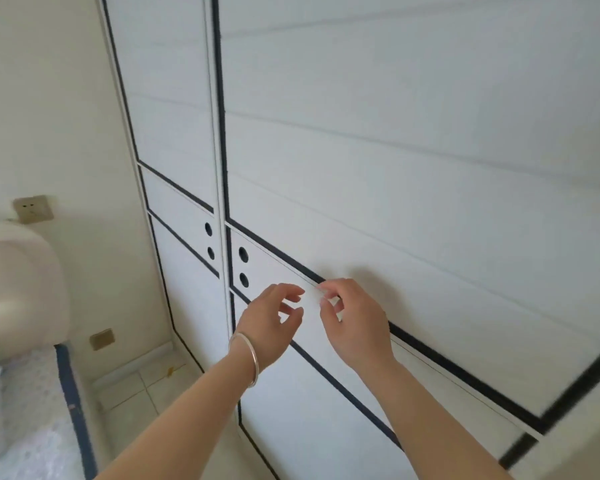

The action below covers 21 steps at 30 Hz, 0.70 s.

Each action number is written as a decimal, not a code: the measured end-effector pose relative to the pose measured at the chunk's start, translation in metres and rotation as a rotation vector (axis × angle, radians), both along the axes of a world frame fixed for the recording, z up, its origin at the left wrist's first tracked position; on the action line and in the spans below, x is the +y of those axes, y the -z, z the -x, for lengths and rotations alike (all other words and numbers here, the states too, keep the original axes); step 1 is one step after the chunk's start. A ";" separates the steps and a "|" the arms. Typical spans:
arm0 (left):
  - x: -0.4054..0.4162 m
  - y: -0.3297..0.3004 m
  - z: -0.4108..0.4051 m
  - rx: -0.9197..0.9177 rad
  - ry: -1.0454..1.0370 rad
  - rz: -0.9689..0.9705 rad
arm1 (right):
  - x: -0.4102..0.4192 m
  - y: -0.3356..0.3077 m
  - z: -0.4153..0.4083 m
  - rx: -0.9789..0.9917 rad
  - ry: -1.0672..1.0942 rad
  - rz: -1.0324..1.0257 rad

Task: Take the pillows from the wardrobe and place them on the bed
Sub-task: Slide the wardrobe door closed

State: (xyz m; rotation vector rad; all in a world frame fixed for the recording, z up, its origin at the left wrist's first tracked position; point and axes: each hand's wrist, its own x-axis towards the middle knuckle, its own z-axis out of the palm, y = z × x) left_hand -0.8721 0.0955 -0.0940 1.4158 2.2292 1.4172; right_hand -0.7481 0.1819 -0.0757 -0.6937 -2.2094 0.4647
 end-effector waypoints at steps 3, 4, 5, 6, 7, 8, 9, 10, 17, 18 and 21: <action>0.012 -0.016 -0.025 0.071 0.138 -0.039 | 0.000 -0.014 -0.037 0.110 0.101 -0.052; 0.018 -0.022 -0.033 0.093 0.178 -0.065 | 0.000 -0.019 -0.049 0.137 0.124 -0.086; 0.024 -0.027 -0.041 0.107 0.212 -0.095 | 0.001 -0.025 -0.060 0.160 0.148 -0.127; 0.030 -0.031 -0.049 0.116 0.240 -0.123 | 0.002 -0.030 -0.072 0.175 0.169 -0.169; 0.036 -0.033 -0.059 0.122 0.265 -0.140 | 0.002 -0.036 -0.084 0.187 0.187 -0.214; 0.041 -0.034 -0.069 0.127 0.289 -0.146 | 0.002 -0.041 -0.095 0.199 0.201 -0.264; 0.044 -0.035 -0.079 0.134 0.313 -0.147 | 0.002 -0.046 -0.106 0.210 0.215 -0.316; 0.047 -0.035 -0.089 0.147 0.331 -0.148 | 0.001 -0.052 -0.117 0.220 0.232 -0.369; 0.052 -0.059 -0.143 0.316 0.277 -0.328 | 0.003 -0.080 -0.172 0.180 0.338 -0.685; 0.051 -0.063 -0.151 0.341 0.267 -0.352 | 0.002 -0.082 -0.179 0.168 0.340 -0.718; 0.050 -0.074 -0.174 0.445 0.239 -0.406 | 0.001 -0.091 -0.196 0.098 0.375 -0.840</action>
